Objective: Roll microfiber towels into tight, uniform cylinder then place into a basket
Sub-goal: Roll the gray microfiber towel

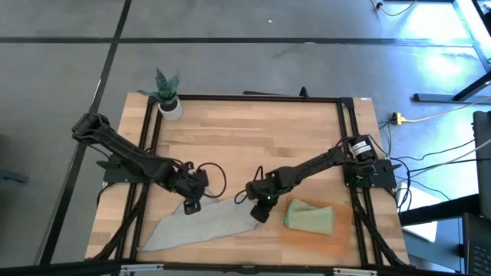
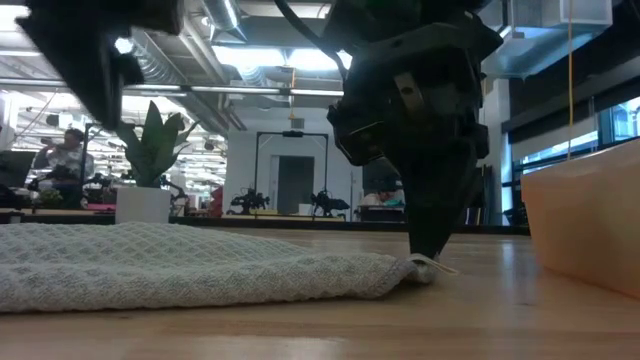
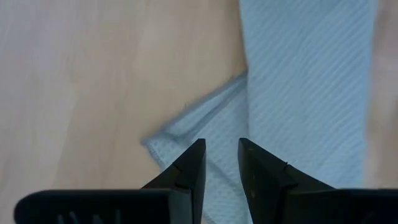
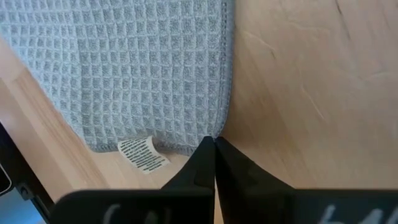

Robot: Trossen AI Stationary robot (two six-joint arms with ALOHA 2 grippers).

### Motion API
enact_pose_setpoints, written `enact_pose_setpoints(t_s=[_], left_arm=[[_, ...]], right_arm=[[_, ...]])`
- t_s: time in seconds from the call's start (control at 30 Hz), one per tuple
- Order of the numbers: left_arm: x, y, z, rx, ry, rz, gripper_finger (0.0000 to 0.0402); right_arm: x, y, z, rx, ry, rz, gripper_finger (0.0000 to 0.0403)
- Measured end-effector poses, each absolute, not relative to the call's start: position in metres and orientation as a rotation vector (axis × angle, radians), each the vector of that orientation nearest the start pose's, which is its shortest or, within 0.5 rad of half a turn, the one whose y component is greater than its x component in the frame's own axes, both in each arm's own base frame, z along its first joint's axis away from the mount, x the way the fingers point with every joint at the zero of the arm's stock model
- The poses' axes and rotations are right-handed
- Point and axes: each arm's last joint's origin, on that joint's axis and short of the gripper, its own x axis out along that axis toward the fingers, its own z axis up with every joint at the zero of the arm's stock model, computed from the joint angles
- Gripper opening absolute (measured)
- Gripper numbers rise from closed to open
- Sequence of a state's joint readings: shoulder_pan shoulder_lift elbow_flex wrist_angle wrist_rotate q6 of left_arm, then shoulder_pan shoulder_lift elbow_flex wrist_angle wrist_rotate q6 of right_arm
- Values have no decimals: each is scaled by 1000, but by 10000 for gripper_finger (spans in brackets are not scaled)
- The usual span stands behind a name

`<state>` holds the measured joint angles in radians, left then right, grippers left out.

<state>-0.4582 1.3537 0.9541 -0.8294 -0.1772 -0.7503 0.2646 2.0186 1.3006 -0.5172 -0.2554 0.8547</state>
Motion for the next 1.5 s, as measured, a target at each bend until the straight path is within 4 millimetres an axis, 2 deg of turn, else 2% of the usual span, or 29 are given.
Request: enact_pose_setpoints(t_s=[0.1, 0.27, 0.53, 0.73, 1.1, 1.3, 1.5], left_arm=[[219, -102, 214, -246, 1200, 195, 85], [214, -100, 198, -126, 1216, 121, 86], [214, -98, 194, -62, 1203, 121, 85], [223, -89, 185, -232, 1217, 286, 85], [240, -79, 149, -357, 1375, 367, 86], [244, -66, 148, -509, 1358, 492, 86], [246, -58, 148, -591, 1374, 503, 85]], right_arm=[[374, 109, 135, 717, 1358, -109, 2], [374, 109, 135, 717, 1358, -109, 2], [374, 109, 135, 719, 1360, -106, 1], [375, 109, 135, 719, 1355, -109, 0], [376, 107, 135, 722, 1349, -114, 0], [376, 107, 135, 722, 1348, -113, 0], [376, 107, 135, 723, 1348, -113, 0]])
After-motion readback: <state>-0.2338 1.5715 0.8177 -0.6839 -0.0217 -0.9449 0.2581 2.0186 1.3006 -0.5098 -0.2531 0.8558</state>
